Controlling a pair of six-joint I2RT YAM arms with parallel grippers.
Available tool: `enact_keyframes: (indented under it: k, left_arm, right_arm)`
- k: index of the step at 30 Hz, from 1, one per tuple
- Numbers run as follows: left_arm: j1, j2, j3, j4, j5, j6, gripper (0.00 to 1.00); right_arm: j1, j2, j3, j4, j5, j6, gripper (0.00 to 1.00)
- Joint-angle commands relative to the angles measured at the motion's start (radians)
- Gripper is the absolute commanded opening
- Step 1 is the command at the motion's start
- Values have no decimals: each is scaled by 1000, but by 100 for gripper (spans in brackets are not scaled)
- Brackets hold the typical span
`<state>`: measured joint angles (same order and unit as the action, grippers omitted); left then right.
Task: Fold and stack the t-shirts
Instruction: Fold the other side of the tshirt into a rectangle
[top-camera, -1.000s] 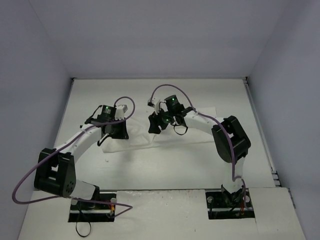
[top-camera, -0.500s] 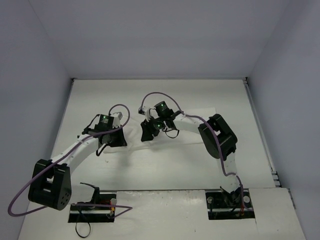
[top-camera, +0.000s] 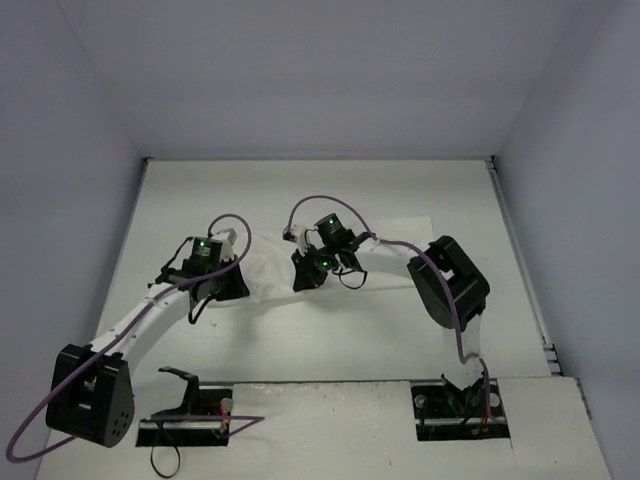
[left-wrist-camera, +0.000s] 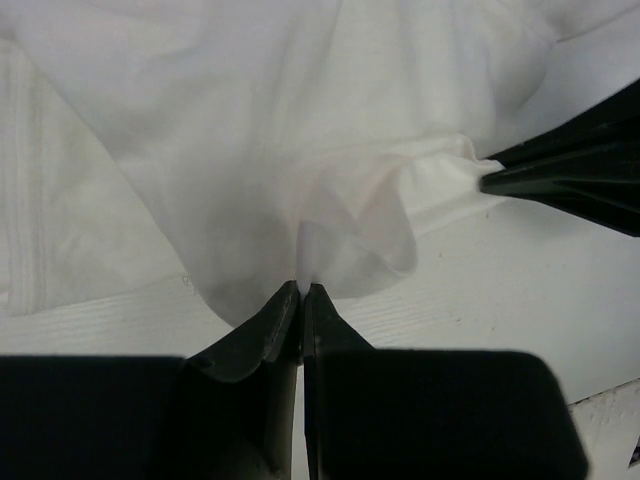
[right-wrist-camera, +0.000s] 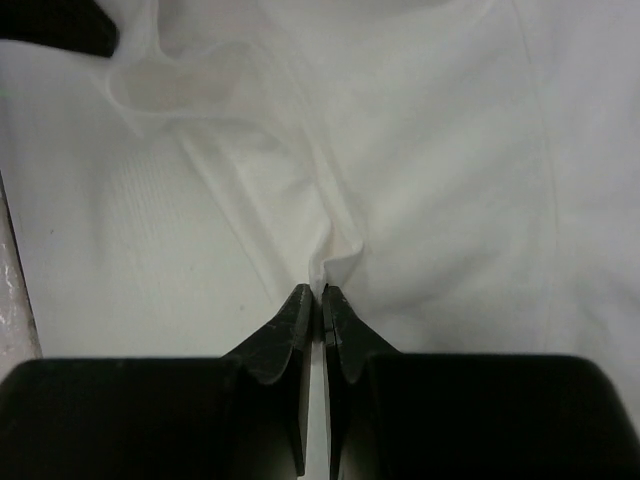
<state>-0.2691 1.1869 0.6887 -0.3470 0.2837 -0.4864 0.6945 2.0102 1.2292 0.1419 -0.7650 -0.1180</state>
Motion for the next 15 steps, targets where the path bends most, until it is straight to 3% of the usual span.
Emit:
enact_keyframes:
  k: [1,10,15]
  left_arm:
    - [4,-100,-17,-13,-33,-37,3]
    - [3,-145,-72,-20,-21,-74,3]
    - [0,-250,-89,-82,-50,-91,3]
  right_arm:
    - [2,-175,-80,25,43,-30,0]
    - [3,-226,-116,26,83,-33,0]
    - [3,-271,-156,25,90,-32,0]
